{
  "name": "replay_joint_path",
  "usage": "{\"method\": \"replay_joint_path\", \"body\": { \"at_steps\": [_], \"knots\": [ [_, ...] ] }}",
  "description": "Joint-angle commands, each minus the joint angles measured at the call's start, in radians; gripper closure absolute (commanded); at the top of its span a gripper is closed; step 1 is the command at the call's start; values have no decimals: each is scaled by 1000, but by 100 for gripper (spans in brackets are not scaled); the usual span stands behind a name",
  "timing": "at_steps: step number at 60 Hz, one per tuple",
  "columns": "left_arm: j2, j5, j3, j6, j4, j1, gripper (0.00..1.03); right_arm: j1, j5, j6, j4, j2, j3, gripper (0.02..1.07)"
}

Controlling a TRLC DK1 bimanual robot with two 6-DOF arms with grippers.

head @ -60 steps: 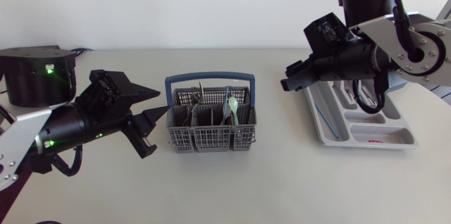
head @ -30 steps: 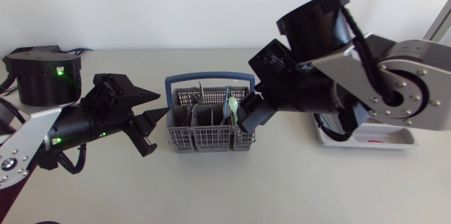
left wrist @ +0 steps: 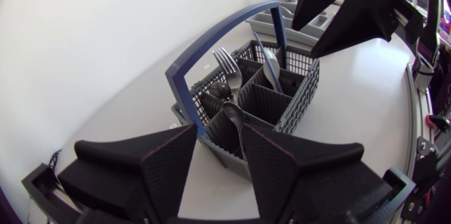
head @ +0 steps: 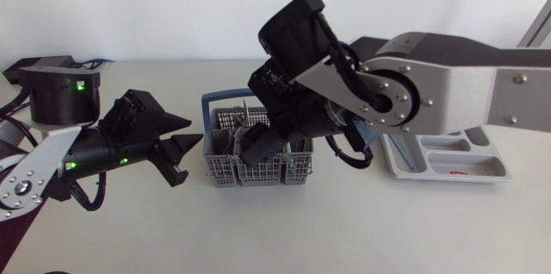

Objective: Sort the cutlery from the basket into the organizer compartments.

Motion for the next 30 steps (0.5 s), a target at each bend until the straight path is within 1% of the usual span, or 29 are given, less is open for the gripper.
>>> {"method": "replay_joint_path", "body": {
  "at_steps": [1,5,11,17,19,23,24,27,30],
  "knots": [
    [18,16,-6,-23,1,16,58,14,1,58,-16,37,50,40],
    [24,31,-6,-26,1,30,58,24,3,77,-29,56,71,40],
    [35,42,0,-26,5,31,58,36,6,84,-30,65,71,40],
    [69,40,40,-66,-20,30,59,36,11,86,-30,57,56,40],
    [83,40,77,-105,-63,21,61,36,11,86,-29,48,45,40],
    [89,37,111,-141,-98,2,61,34,11,86,-27,36,30,40],
    [92,29,124,-151,-114,-16,61,34,11,86,-27,33,27,40],
    [93,0,146,-163,-129,-39,61,34,11,86,-27,28,22,40],
    [98,-15,161,-174,-132,-44,61,36,11,86,-27,28,25,40]
  ]
}}
